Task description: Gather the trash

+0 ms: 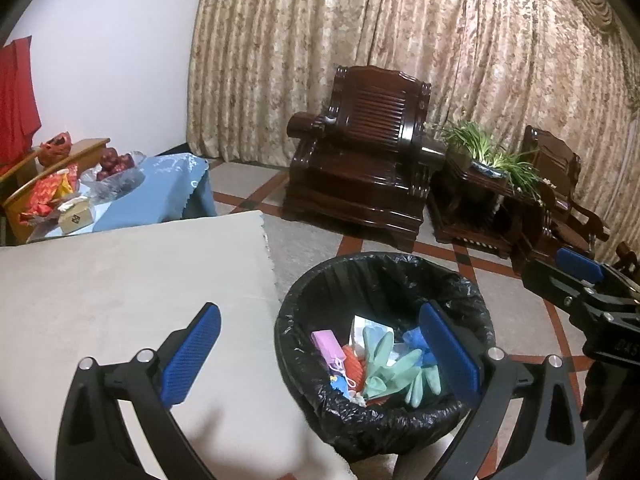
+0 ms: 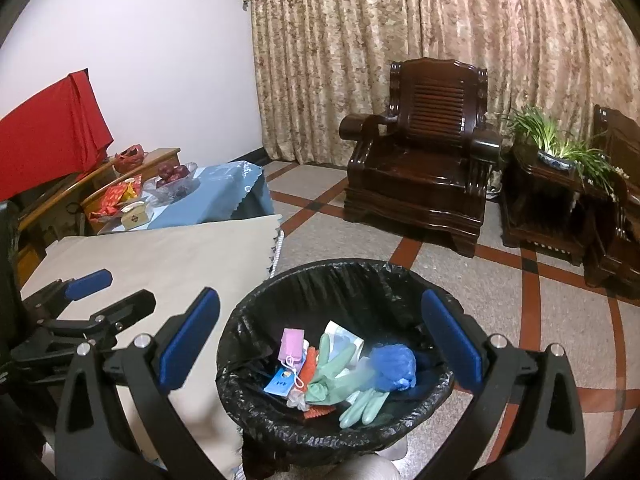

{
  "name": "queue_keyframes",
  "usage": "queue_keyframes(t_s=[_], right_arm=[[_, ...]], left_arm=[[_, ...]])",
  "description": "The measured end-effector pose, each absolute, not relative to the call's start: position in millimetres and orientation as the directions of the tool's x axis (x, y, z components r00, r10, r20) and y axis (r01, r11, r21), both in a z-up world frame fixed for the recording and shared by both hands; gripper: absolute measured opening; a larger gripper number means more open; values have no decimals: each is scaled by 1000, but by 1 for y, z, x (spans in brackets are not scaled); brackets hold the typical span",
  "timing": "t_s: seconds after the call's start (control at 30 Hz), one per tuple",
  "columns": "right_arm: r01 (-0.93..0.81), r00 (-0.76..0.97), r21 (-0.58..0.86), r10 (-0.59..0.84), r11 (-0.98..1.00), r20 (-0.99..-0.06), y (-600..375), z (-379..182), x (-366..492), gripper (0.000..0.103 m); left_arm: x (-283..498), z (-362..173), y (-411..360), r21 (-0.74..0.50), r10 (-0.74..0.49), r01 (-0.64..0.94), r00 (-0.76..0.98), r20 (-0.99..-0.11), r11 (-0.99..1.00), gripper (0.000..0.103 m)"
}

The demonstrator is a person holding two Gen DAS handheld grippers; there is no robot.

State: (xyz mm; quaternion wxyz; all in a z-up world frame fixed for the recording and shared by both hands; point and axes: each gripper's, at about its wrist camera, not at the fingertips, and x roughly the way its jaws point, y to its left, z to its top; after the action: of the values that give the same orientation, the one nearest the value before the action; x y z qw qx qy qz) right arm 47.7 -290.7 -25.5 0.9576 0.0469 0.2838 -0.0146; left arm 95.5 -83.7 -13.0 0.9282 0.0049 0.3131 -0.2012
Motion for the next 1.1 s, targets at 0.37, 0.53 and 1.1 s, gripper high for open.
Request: queue_keyframes(t_s=[0.37,0.53,1.1], right_arm=[[48,840,66,-5,997,-542,-286,-25,40,98],[44,841,66,-1,997,-541,-285,-24,40,98],[43,840,64,-1,997,-543,-281,-24,41,98]], left_arm=[[87,-7,-80,-99,-360,373,739,-569,923,97],[85,-5,-80,-93,-355,370,744,-566,924,97],[84,-4,-76,-87,-347,364,748,-565,927,97]])
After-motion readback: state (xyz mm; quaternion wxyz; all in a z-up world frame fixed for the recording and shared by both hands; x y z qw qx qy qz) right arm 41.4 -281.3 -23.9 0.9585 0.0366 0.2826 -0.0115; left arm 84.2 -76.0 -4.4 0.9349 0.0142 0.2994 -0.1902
